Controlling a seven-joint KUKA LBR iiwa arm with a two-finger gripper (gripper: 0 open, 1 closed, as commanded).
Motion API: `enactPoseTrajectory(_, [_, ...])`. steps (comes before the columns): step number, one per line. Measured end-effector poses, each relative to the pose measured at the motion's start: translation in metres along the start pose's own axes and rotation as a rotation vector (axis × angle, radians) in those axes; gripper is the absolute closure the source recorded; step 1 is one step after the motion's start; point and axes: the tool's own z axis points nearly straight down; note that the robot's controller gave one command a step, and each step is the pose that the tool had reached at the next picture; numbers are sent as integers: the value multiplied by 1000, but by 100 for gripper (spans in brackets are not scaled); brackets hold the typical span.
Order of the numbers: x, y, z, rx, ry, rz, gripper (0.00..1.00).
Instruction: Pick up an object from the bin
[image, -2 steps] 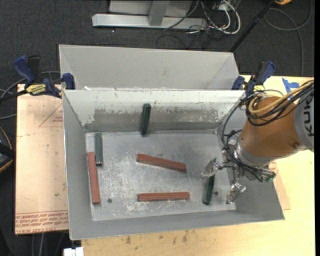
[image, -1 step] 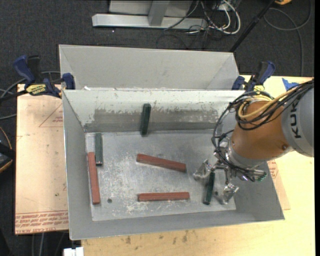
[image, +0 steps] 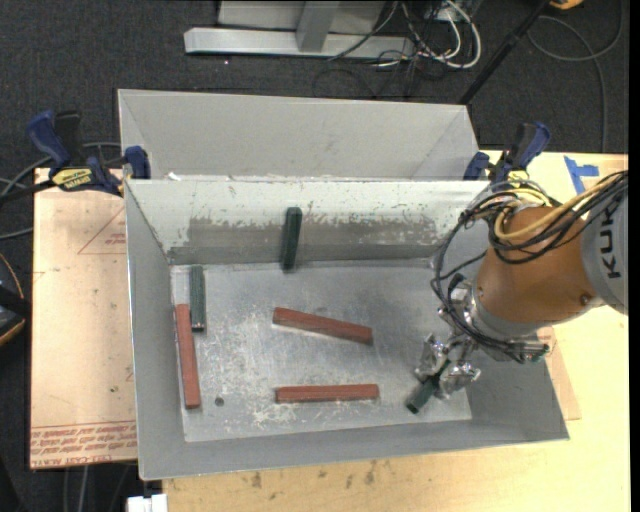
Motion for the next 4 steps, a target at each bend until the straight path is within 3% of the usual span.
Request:
enactPoseTrajectory(2, [0, 1, -3, -2, 1, -1, 100])
enactPoseTrajectory(4, [1, 3, -30, -12, 10, 2, 100])
